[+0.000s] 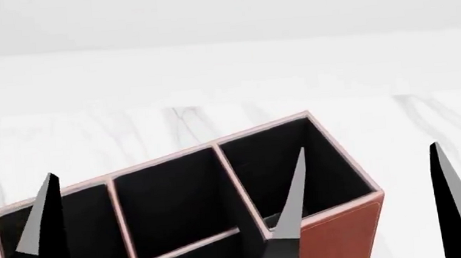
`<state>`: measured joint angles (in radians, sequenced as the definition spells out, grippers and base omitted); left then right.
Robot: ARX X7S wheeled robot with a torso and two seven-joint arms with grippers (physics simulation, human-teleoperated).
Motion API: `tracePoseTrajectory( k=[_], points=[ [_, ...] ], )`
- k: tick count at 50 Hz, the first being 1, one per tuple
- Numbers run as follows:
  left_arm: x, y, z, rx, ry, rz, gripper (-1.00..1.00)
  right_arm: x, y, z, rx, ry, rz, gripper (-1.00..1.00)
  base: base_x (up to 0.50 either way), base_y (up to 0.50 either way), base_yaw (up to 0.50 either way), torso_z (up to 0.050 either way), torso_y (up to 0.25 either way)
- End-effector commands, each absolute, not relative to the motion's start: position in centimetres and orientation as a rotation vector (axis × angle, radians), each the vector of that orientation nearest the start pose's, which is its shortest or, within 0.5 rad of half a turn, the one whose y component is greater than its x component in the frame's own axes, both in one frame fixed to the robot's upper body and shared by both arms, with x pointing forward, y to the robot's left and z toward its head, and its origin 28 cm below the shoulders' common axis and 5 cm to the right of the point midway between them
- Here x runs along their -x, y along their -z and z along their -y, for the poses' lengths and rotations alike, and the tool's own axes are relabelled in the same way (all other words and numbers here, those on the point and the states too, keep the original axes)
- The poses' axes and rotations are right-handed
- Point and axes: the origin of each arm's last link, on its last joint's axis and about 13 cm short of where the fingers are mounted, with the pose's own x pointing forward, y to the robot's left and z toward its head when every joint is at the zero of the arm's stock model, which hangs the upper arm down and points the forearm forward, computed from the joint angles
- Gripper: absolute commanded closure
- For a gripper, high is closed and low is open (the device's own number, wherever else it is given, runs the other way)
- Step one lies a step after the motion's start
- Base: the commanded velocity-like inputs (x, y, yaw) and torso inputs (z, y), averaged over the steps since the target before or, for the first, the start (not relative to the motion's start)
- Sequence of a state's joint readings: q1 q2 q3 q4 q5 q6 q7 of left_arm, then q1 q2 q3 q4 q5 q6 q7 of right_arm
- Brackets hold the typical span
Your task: Pick up the book and place it in the front compartment of the caddy.
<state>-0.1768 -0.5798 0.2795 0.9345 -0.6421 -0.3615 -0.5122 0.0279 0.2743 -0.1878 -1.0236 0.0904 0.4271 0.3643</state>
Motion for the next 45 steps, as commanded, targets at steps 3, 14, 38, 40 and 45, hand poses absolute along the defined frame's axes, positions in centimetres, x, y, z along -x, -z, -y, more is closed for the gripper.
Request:
tracePoseTrajectory(
  k=[3, 14, 38, 40, 45],
  points=[
    [-19.2, -18.4, -20.3, 0.076, 0.529, 0.283, -1.0, -15.1, -19.0, 9.6, 0.018, 0.034, 0.622, -1.0, 0.0, 0.0, 0.0, 0.0, 0.0],
    [-18.9, -19.0, -19.9, -0.043, 0.843, 0.044, -1.0, -15.0, -19.1, 9.6, 0.022, 0.013, 0.62, -1.0, 0.0, 0.0, 0.0, 0.0, 0.0],
    [-19.7, -20.0, -18.9, -0.236, 0.996, -0.172, -1.0, -15.0, -19.1, 9.6, 0.03, -0.001, 0.612, -1.0, 0.0, 0.0, 0.0, 0.0, 0.0],
    [-19.8, -20.1, -18.8, -0.258, 1.002, -0.172, -1.0, -15.0, -19.1, 9.5, 0.028, -0.003, 0.614, -1.0, 0.0, 0.0, 0.0, 0.0, 0.0],
    [-19.7, -20.0, -18.7, -0.282, 1.057, -0.219, -1.0, -15.0, -19.2, 9.5, 0.028, -0.005, 0.614, -1.0, 0.0, 0.0, 0.0, 0.0, 0.0]
  ],
)
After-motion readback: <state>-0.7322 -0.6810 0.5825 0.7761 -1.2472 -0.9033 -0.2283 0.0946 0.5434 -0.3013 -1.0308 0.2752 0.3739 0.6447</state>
